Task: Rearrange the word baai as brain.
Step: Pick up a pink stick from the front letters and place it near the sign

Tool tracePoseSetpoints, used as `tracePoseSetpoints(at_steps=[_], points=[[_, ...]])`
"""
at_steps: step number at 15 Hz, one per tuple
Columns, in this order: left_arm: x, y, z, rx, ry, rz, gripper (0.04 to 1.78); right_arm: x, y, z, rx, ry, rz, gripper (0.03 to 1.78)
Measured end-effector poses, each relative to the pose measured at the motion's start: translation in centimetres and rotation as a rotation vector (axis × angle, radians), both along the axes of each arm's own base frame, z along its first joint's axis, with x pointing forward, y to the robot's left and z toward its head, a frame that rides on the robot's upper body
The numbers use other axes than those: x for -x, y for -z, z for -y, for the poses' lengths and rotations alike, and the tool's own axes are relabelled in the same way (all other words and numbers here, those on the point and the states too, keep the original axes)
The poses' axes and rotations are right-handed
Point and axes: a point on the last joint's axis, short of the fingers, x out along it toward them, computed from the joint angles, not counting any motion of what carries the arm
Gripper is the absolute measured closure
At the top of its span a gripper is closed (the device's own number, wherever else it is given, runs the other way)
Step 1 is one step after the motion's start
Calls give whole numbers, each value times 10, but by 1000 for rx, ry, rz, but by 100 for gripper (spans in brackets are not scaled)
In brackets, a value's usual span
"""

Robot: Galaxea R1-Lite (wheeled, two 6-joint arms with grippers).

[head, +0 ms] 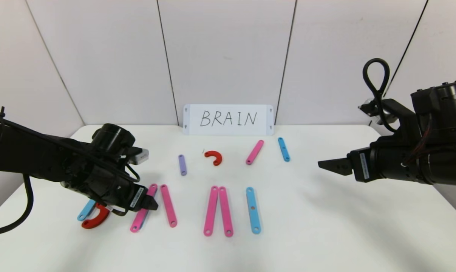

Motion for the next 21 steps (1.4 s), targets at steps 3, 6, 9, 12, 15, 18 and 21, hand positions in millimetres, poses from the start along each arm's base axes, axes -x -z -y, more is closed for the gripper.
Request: tracePoseSetpoints(at_steps=[3, 6, 9, 12, 15, 18, 21], points=[[-4, 6, 1, -4, 2, -16, 23, 0, 1, 0, 1, 0, -2, 8], [-5, 8, 1, -6, 2, -23, 61, 0, 1, 0, 1, -1, -2, 8], [-6, 10, 2, -7, 3, -30, 118, 1, 1, 1, 1, -1, -2, 8], [-5, 10, 4, -8, 10, -30, 151, 2, 1, 0, 2, -2, -3, 8], [-5, 10, 5, -29, 1, -23, 152, 2, 1, 0, 2, -2, -2, 8], [-5, 4, 5, -22, -5, -3, 152, 2, 1, 0, 2, -6, -4, 8], [-8, -17, 3, -7, -14, 60, 152, 3, 1, -1, 2, -10, -4, 8]])
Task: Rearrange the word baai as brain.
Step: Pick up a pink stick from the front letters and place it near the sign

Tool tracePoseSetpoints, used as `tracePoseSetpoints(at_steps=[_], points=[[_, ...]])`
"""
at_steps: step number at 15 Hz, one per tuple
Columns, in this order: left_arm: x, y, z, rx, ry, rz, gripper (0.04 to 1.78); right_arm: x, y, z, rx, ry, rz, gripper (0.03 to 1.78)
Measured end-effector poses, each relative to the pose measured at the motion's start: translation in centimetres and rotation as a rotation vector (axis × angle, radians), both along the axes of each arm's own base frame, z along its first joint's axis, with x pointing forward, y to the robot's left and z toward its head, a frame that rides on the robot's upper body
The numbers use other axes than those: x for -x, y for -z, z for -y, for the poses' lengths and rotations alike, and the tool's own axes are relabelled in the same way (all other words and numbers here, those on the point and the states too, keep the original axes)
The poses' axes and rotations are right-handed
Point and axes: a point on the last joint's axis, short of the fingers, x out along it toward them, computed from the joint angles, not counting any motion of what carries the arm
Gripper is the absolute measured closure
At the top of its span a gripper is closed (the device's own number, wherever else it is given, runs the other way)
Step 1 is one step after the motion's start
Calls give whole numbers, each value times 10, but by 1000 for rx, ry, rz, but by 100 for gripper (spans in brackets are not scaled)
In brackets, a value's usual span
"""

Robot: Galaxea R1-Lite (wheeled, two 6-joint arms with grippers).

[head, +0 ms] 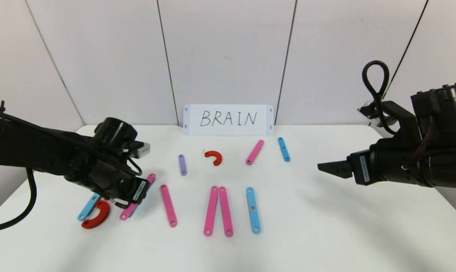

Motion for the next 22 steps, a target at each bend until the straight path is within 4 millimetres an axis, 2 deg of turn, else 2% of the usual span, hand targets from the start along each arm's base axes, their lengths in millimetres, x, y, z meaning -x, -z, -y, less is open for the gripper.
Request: tracePoseSetpoints(at_steps=[4, 7, 11, 13, 16, 22], points=[[-12, -38, -10, 10, -26, 67, 152, 1, 0, 0, -1, -1, 0, 8], [-30, -63, -23, -13, -27, 122, 152, 2, 0, 0, -3, -3, 7, 8], [-66, -77, -32, -30, -22, 191, 152, 5, 1, -3, -2, -17, 3, 8], [-86, -76, -33, -28, -23, 193, 152, 5, 1, -3, -2, -17, 4, 8], [-113, -64, -35, -27, -26, 156, 152, 5, 1, -3, -2, -17, 1, 8], [-148, -18, -46, -24, -17, 72, 152, 6, 3, -2, 1, -14, -4, 8]])
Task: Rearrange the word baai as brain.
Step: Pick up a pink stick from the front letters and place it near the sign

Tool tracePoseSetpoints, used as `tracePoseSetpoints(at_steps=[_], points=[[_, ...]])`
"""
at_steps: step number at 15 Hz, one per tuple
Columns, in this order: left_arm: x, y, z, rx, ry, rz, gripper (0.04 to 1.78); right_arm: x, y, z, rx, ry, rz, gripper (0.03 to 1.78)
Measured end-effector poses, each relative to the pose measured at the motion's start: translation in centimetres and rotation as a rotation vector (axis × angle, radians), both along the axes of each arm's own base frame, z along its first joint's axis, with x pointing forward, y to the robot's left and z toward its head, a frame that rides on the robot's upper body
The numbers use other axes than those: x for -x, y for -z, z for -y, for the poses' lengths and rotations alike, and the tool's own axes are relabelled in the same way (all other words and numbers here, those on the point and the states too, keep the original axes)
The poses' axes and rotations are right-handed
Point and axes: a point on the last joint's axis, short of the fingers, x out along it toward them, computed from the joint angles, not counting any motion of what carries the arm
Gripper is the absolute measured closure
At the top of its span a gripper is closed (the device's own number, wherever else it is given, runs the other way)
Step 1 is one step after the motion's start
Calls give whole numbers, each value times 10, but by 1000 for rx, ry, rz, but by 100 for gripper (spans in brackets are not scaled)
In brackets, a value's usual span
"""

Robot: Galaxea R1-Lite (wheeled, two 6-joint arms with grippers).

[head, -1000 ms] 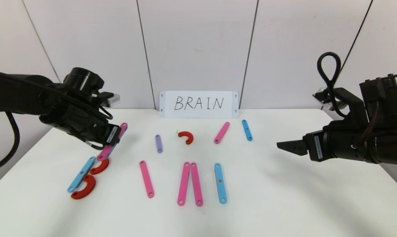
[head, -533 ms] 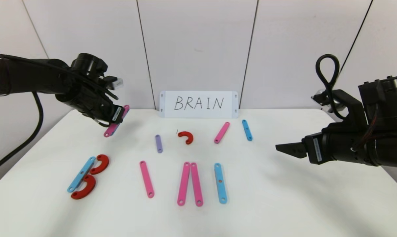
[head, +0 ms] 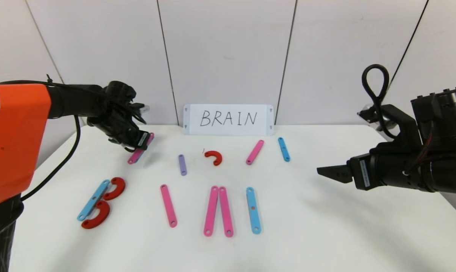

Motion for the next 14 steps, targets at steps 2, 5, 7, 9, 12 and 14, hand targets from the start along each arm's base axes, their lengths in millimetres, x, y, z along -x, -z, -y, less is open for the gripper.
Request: tracePoseSetpoints(at_steps=[2, 5, 7, 9, 12, 14], points=[[-7, 11, -4, -3, -5, 1, 152, 0, 0, 0, 1, 2, -1, 8], [-11, 19, -6, -16, -4, -9, 152, 0, 1, 1, 3, 6, -3, 8], [-12, 24, -9, -32, -2, -17, 151, 0, 2, 1, 3, 7, -4, 8], [-12, 26, -9, -34, -5, -22, 145, 0, 2, 1, 3, 6, -5, 8], [-12, 27, -9, -32, -12, -25, 116, 0, 2, 1, 4, 7, -5, 8], [-12, 25, -9, -30, -14, -22, 84, 0, 2, 2, 4, 7, -6, 8]])
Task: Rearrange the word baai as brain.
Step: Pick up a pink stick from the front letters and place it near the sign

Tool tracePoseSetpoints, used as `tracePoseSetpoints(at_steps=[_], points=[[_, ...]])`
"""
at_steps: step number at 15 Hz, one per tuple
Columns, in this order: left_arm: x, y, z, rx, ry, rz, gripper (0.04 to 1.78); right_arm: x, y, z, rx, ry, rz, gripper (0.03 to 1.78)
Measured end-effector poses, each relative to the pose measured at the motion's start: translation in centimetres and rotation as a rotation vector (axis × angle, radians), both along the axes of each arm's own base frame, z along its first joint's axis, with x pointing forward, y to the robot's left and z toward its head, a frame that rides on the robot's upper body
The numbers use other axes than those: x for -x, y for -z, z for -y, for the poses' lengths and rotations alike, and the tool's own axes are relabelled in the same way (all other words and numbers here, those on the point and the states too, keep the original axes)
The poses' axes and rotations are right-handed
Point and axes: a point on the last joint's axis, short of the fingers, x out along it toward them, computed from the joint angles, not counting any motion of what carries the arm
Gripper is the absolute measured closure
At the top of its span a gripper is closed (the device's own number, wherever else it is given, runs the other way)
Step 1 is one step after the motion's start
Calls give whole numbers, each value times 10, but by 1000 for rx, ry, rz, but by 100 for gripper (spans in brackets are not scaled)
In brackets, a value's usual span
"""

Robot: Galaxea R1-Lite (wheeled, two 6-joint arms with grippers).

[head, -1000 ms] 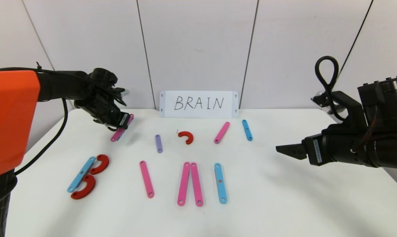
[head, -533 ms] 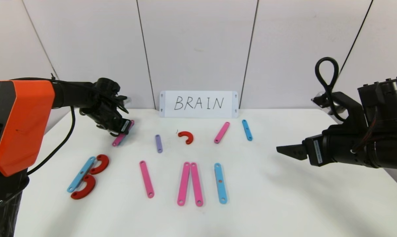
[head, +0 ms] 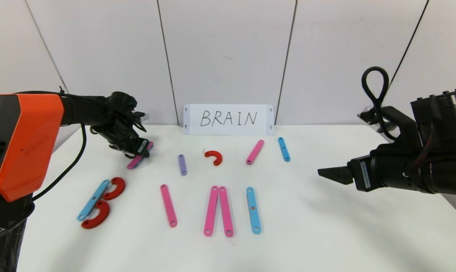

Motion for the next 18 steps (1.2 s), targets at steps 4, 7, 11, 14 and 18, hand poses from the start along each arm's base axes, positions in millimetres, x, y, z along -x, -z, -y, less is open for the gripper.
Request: tracePoseSetpoints(at_steps=[4, 7, 11, 14, 18], points=[[8, -14, 0, 4, -9, 7, 25, 0, 0, 0, 0, -2, -1, 8], [27, -31, 1, 20, -33, 11, 8, 0, 1, -1, -1, -6, -4, 8], [69, -64, 12, 77, -138, 25, 7, 1, 1, -1, 0, -8, -4, 8], [107, -77, 32, 127, -245, 46, 7, 1, 1, -1, 0, -8, -3, 8], [156, -71, 78, 173, -335, 55, 7, 1, 1, -1, 0, -7, -3, 8]])
